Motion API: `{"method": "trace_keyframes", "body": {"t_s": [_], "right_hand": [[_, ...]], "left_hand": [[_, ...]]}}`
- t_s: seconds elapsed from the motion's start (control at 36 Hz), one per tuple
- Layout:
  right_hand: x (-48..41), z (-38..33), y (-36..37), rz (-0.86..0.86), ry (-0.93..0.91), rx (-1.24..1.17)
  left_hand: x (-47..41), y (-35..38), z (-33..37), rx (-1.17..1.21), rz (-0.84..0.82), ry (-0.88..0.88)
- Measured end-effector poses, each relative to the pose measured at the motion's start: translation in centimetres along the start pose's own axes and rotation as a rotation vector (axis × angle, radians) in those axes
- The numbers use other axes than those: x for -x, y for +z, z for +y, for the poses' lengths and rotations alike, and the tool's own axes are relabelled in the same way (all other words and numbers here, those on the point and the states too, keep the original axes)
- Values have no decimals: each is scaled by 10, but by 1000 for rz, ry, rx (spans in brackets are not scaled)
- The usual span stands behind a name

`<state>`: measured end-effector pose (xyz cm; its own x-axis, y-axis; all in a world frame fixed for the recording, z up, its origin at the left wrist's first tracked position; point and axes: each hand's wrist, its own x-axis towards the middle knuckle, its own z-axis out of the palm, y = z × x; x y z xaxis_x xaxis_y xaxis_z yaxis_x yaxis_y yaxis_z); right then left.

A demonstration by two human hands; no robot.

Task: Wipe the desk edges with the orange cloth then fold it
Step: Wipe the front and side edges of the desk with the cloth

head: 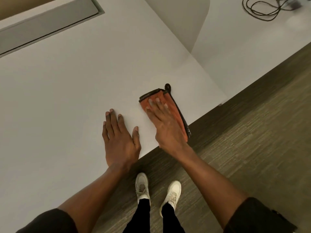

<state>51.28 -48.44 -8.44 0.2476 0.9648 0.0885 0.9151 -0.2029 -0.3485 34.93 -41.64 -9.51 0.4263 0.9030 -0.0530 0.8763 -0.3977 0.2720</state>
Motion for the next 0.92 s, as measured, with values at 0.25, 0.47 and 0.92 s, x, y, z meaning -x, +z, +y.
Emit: {"method": "trace_keyframes", "body": {"t_s": [0.25,0.47,0.92], "right_hand": [[-51,133,-48,146,475,306],[-45,97,-37,216,595,192],[58,-73,42,599,853,-392]], "left_hand": [[0,-4,0,-4,-24,-2],[0,-3,-2,5,-2,16],[0,6,-3,16,25,21]]}}
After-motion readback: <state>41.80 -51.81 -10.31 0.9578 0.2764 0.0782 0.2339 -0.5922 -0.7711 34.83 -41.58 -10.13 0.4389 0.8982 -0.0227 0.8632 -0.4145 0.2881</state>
